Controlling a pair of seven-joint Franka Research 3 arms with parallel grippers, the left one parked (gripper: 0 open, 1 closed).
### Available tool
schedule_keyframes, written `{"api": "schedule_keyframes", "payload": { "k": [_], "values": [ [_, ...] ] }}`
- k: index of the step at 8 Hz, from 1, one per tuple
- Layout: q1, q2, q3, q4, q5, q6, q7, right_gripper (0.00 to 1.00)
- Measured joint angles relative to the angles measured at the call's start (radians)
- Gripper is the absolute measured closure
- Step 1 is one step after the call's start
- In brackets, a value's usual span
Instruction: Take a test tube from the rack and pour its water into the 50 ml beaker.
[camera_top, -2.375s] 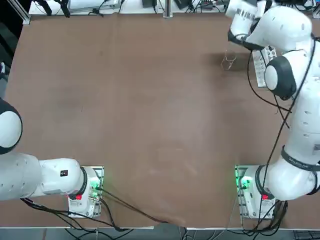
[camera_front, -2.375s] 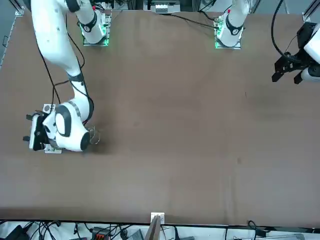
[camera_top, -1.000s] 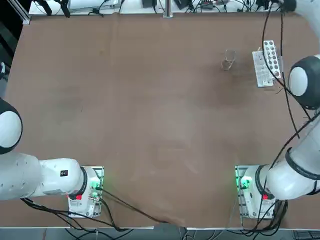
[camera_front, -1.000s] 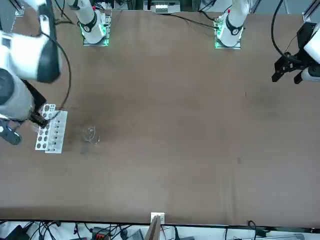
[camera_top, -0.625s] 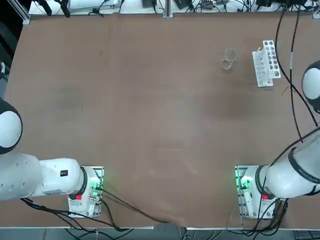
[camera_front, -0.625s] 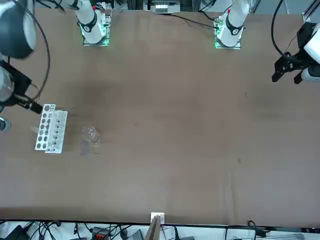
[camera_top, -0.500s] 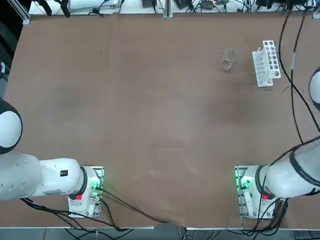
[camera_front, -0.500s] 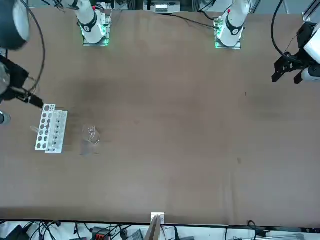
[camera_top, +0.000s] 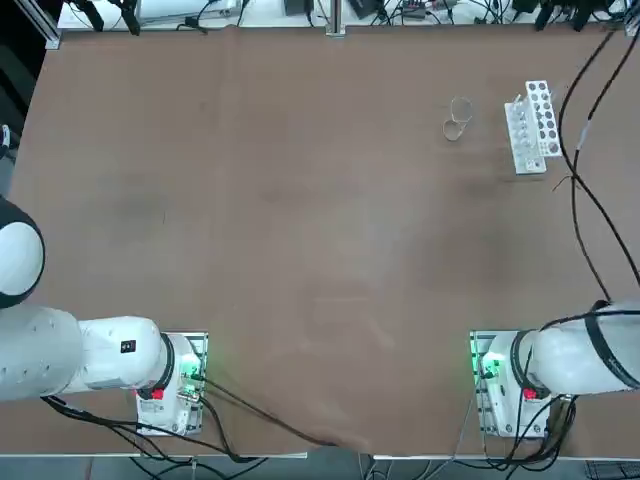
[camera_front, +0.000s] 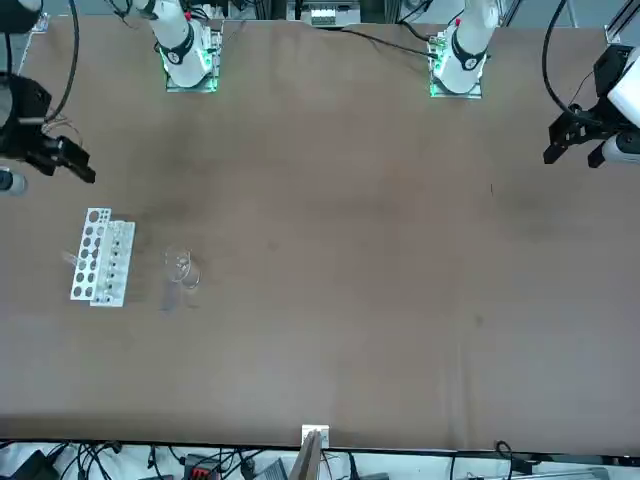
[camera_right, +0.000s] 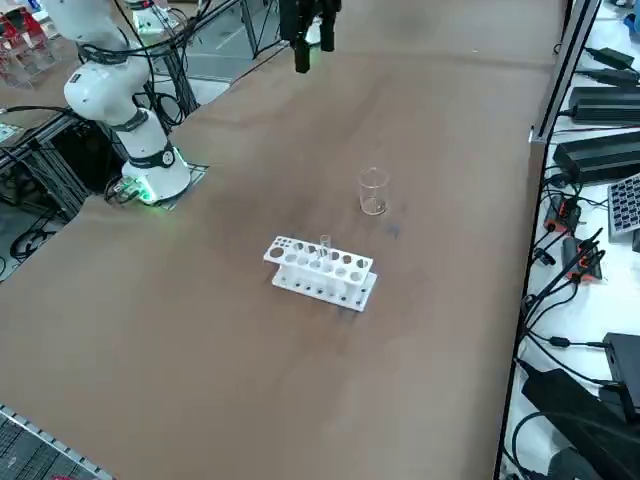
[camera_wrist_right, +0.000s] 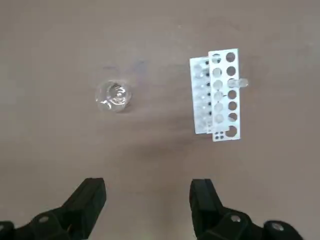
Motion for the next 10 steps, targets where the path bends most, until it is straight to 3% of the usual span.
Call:
{"api": "schedule_keyframes", "payload": {
  "k": [6,10],
  "values": [
    [0.0,-0.148,0.004,-0.13,0.007,0.005,-0.104,0.0],
    [0.0,-0.175,0.004,-0.141,0.015,0.005,-0.16,0.0]
  ]
}}
